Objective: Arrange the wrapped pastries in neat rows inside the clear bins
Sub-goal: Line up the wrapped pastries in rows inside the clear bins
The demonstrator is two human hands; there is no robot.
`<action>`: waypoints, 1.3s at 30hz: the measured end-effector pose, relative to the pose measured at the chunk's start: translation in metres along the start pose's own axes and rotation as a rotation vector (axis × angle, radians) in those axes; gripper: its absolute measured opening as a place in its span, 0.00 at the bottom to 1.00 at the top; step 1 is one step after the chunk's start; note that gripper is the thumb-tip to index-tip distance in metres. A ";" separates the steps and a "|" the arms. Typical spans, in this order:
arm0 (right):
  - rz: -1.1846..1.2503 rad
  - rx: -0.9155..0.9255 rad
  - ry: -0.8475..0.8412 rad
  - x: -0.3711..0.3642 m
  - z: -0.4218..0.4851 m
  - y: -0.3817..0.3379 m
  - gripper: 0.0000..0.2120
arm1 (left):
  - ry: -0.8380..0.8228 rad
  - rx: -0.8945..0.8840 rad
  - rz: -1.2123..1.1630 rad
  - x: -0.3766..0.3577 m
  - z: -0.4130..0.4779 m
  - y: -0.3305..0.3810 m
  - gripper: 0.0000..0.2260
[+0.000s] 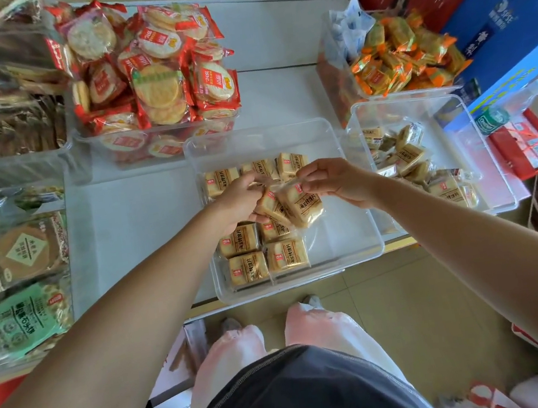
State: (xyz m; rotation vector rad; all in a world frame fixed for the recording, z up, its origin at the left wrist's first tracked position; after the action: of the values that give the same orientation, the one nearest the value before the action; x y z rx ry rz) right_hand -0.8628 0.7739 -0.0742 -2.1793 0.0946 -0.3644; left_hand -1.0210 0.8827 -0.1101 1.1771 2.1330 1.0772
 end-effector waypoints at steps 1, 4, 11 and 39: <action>-0.022 0.019 -0.002 -0.002 0.000 -0.002 0.16 | -0.001 -0.005 0.004 -0.001 0.000 0.001 0.11; -0.046 0.018 -0.005 -0.008 0.000 -0.006 0.18 | -0.003 -0.018 0.002 -0.003 0.000 0.002 0.09; -0.035 0.033 0.025 -0.012 0.001 -0.003 0.16 | -0.107 0.001 -0.052 -0.013 -0.003 0.010 0.19; -0.912 0.230 0.185 -0.030 -0.008 -0.002 0.31 | -0.147 0.157 -0.188 -0.033 0.009 -0.010 0.08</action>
State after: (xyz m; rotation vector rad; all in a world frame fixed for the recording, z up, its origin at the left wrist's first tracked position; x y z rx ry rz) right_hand -0.8941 0.7744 -0.0749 -1.8374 -0.8217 -1.0245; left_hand -1.0023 0.8547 -0.1223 1.0631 2.1930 0.7301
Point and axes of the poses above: each hand's wrist, its own z-axis towards the middle knuckle, its own x-axis out of the back of the hand, y = z × x, the point moved 4 cm from there along z, towards the middle knuckle
